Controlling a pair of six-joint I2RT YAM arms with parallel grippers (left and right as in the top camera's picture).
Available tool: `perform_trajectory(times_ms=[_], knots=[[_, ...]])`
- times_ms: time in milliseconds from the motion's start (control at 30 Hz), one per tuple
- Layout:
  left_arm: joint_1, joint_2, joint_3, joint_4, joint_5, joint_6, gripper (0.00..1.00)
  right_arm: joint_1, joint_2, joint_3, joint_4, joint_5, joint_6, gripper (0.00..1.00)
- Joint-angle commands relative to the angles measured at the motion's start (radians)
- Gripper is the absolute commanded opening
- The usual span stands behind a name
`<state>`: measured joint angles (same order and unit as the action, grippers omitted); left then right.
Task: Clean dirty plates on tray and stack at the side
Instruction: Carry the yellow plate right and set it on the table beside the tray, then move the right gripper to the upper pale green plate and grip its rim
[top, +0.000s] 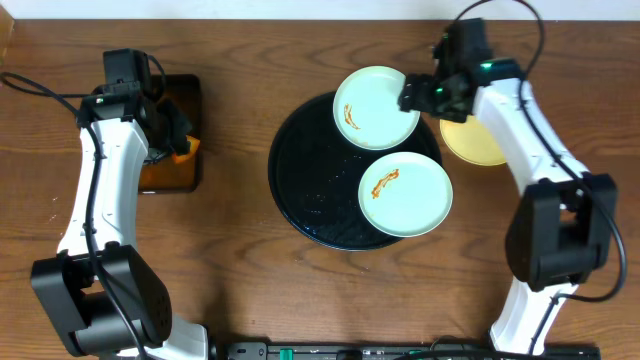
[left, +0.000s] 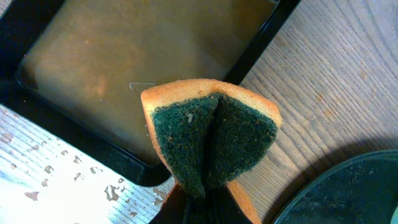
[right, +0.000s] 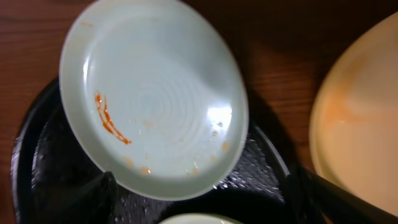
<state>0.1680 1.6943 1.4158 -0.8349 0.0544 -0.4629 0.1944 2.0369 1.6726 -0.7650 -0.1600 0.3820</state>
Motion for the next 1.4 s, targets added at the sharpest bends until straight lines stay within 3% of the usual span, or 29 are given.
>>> perform_trajectory(times_ms=[0,367,467,567,600,700,1033,1200,1367], knots=[[0.002,0.006,-0.005,-0.005,0.006,0.018,0.08,0.031,0.061,-0.005,0.025,0.103,0.074,0.84],[0.002,0.006,-0.005,-0.002,0.006,0.018,0.08,0.046,0.180,-0.006,0.041,0.074,0.104,0.77],[0.002,0.006,-0.005,-0.002,0.006,0.018,0.08,0.048,0.207,-0.006,0.059,0.047,0.104,0.59],[0.002,0.006,-0.005,-0.002,0.006,0.018,0.08,0.055,0.222,-0.006,0.074,0.004,0.103,0.25],[0.002,0.006,-0.005,-0.002,0.006,0.018,0.08,0.056,0.222,-0.006,0.076,-0.001,0.103,0.22],[0.002,0.006,-0.005,-0.002,0.006,0.018,0.08,0.070,0.220,-0.005,0.093,-0.045,0.094,0.01],[-0.008,0.006,-0.005,-0.002,0.037,0.018,0.08,0.172,0.220,-0.005,0.078,-0.147,0.102,0.01],[-0.025,0.006,-0.005,-0.002,0.073,0.045,0.08,0.238,0.219,-0.005,0.061,-0.147,0.123,0.15],[-0.035,0.006,-0.005,-0.001,0.073,0.051,0.08,0.240,0.192,0.018,-0.011,-0.120,0.105,0.36]])
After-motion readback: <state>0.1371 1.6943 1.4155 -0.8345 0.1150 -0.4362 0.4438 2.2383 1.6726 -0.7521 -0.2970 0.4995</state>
